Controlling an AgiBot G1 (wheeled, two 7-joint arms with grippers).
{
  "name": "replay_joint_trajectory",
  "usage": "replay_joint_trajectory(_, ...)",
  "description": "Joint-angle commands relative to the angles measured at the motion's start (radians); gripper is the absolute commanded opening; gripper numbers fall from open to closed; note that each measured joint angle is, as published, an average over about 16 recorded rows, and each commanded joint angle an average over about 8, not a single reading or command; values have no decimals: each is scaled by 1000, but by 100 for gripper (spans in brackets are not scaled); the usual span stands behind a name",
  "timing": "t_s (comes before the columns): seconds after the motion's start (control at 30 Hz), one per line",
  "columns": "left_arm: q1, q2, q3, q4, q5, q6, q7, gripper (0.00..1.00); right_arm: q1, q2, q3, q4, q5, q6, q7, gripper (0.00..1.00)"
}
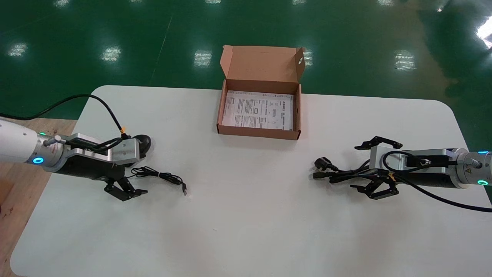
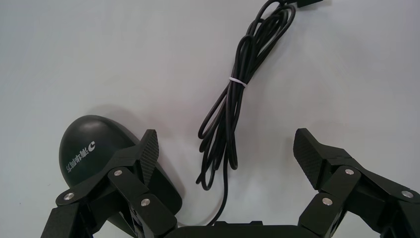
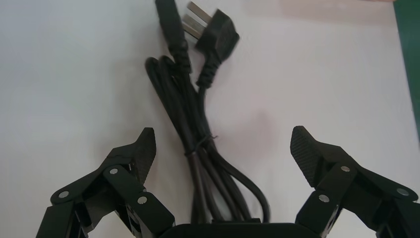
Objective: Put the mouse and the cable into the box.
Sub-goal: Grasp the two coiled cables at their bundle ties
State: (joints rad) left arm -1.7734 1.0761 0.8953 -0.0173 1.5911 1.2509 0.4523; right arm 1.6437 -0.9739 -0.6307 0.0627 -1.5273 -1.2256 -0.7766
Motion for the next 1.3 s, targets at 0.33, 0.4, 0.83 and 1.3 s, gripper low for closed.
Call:
replay_joint_trajectory(0.33,4,3,-1,8,-1,-14,6,0,6,-9,-2,-15,-4,16,-8,0)
replay_joint_trajectory(0.4,4,3,-1,7,-2,-13,5,0,6,-8,-2,-13,-4,15,-7,0)
replay_joint_trajectory(0.83,4,2,-1,3,-2,-7,4,0,4,-4,-1,-7,-2,10,-6,0)
replay_joint_trajectory(1.3,3,1,-1,2,-3,-4,4,0,3,-3,0,-5,-1,8,-5,0)
